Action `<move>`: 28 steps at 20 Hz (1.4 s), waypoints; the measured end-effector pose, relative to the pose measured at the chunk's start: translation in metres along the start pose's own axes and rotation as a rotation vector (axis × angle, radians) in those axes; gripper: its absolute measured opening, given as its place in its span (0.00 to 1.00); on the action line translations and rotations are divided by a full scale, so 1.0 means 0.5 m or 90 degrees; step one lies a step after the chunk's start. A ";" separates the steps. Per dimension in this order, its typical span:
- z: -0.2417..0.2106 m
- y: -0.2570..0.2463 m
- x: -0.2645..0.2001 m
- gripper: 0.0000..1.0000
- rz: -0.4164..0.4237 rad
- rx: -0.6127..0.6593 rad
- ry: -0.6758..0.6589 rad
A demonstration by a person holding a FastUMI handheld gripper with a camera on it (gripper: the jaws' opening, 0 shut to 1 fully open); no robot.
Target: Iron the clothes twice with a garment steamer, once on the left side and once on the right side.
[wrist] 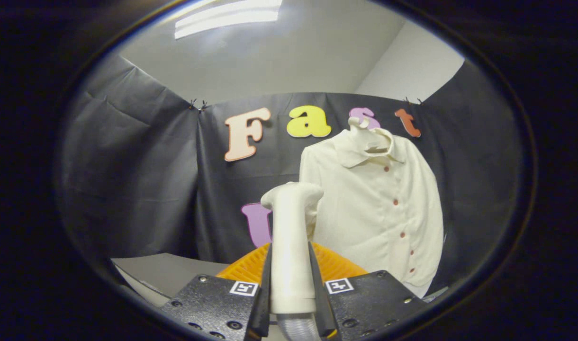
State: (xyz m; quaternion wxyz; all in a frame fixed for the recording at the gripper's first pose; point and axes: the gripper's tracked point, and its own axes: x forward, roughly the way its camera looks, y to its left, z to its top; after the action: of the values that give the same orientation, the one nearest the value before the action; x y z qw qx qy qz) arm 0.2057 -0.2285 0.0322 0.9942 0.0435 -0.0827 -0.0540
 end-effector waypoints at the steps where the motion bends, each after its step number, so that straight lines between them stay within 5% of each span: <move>1: 0.002 -0.013 0.003 0.37 0.000 0.012 0.001; 13: -0.008 -0.221 0.074 0.37 -0.080 0.090 -0.020; 28: -0.161 -0.282 0.047 0.37 -0.053 0.133 0.049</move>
State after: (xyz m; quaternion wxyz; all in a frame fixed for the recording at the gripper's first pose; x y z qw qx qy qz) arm 0.2285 -0.3645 -0.0567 0.9835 0.1522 -0.0476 -0.0851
